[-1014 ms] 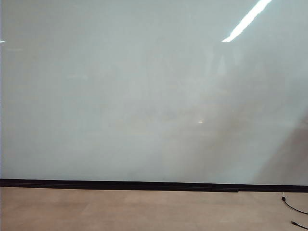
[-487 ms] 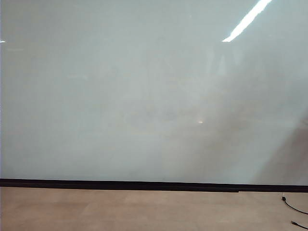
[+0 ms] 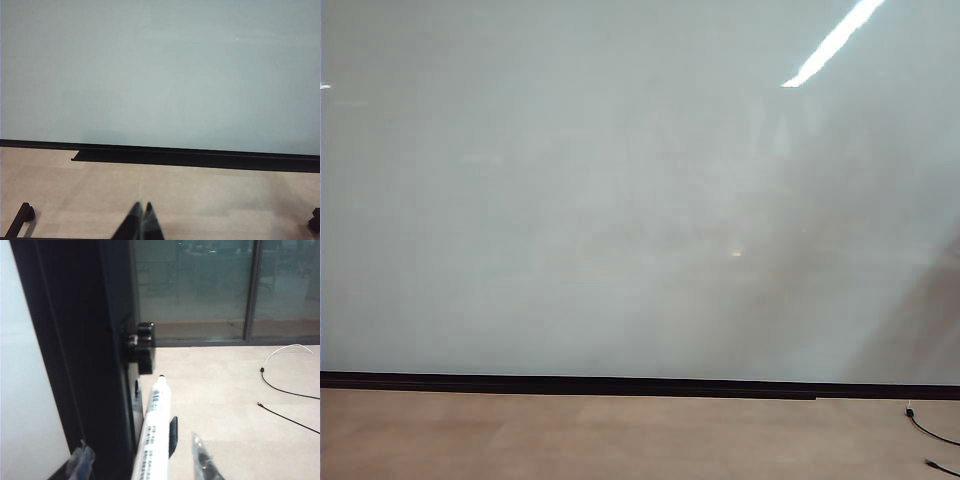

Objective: Pick up the pen on the shelf to the right of the whiteboard and write the letter A.

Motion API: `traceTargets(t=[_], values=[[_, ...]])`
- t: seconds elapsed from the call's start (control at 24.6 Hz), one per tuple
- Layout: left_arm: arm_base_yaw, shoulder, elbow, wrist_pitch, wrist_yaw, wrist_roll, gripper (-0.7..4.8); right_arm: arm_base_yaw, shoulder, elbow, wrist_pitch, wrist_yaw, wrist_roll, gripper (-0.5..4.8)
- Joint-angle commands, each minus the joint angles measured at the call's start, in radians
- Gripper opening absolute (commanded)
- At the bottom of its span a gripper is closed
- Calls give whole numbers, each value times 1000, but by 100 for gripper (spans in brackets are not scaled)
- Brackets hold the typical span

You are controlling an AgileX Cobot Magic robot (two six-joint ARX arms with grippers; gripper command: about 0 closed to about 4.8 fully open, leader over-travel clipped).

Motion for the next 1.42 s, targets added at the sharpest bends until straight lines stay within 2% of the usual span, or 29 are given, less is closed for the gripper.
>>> traceTargets(t=[0.04,0.32,0.41,1.42], values=[[0,0,2,8,0,4,-5,-3,-3,4,14,0,2,227],[0,0,2,8,0,4,-4,-5,-3,3,14,-18,2,226],[0,0,2,8,0,4,-5,-6,-3,0,14,-21,2,209],[0,0,2,8,0,4,-4,-11,-4,-7,21,-32,2,206]])
